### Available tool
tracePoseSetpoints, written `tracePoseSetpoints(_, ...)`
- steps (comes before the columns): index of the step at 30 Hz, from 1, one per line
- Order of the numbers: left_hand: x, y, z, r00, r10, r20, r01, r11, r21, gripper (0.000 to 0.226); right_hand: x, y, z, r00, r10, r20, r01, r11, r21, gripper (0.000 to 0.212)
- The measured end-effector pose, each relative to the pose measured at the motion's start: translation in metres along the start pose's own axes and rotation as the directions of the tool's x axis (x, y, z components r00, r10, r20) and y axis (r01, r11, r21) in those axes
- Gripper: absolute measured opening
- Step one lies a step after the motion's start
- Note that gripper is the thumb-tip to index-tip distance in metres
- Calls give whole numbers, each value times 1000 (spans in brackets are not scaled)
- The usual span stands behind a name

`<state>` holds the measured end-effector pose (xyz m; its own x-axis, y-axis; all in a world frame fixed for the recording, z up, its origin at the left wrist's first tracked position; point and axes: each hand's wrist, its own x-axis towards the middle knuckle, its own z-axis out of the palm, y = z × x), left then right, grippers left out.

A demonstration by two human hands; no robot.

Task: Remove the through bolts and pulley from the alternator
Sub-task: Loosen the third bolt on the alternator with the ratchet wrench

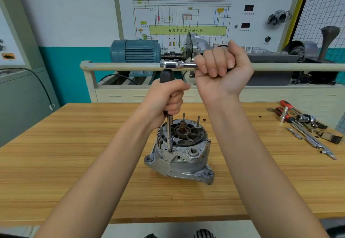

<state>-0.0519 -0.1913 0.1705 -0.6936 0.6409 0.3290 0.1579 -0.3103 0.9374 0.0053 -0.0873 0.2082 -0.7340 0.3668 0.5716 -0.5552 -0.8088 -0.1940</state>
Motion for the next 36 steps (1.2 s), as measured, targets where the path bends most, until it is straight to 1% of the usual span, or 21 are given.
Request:
tracePoseSetpoints(2,3,-4,8,975,41,-220,-34,999,36,48,-7,8,3,991,-118,65,127,980,-154,59)
tracePoseSetpoints(4,5,-6,15,919,83,-386,-58,995,75,43,-17,19,9,947,-255,197,305,906,-295,51)
tracePoseSetpoints(6,6,-8,19,879,129,-458,-90,990,106,40,-28,29,14,866,-383,321,491,769,-410,40)
tracePoseSetpoints(7,5,-8,20,874,146,-463,-103,988,118,40,-32,33,16,835,-416,362,547,708,-448,38)
tracePoseSetpoints(8,5,-9,19,878,154,-453,-108,986,126,39,-34,35,17,818,-427,385,572,675,-466,36)
tracePoseSetpoints(10,2,-7,15,915,138,-379,-99,988,122,38,-34,34,17,826,-415,382,559,698,-448,37)
tracePoseSetpoints(12,-1,-4,8,967,98,-233,-84,994,71,41,-25,26,16,872,-338,355,465,799,-381,43)
tracePoseSetpoints(15,-4,1,-7,999,37,30,-37,999,-25,41,-9,11,11,964,-111,243,171,955,-242,55)
tracePoseSetpoints(17,-5,2,-11,985,17,173,-4,997,-78,39,0,5,5,994,39,106,-33,998,-57,55)
tracePoseSetpoints(18,-5,2,-11,981,12,192,6,996,-91,41,4,3,2,996,80,49,-82,996,35,55)
tracePoseSetpoints(20,-4,1,-7,993,1,122,8,997,-71,47,6,1,-1,997,73,-11,-72,991,114,58)
tracePoseSetpoints(21,-3,0,-3,999,7,45,-5,999,-42,49,5,2,-1,999,46,-15,-45,995,92,59)
tracePoseSetpoints(23,0,-3,5,988,39,-151,-36,999,23,48,0,4,1,999,-37,24,37,999,-36,61)
tracePoseSetpoints(25,3,-7,12,932,86,-351,-63,995,77,42,-11,12,5,978,-155,137,180,964,-194,57)
tracePoseSetpoints(26,4,-8,16,898,116,-424,-79,992,103,40,-17,17,8,951,-226,210,277,925,-260,51)
tracePoseSetpoints(28,6,-10,20,850,184,-494,-115,979,166,39,-28,28,13,874,-360,327,468,805,-365,39)
tracePoseSetpoints(29,5,-11,21,844,204,-496,-126,974,187,39,-32,32,15,844,-395,363,524,752,-400,37)
tracePoseSetpoints(30,4,-11,20,854,206,-477,-130,973,188,37,-33,34,16,831,-406,379,545,728,-415,36)
tracePoseSetpoints(32,1,-9,15,916,166,-366,-125,983,133,39,-30,29,16,854,-369,366,501,774,-388,41)
tracePoseSetpoints(34,-2,-6,6,975,119,-187,-113,993,39,43,-21,18,14,913,-259,315,360,875,-324,48)
tracePoseSetpoints(36,-4,-4,-4,998,70,6,-70,995,-72,41,-10,8,9,970,-112,216,158,965,-211,51)
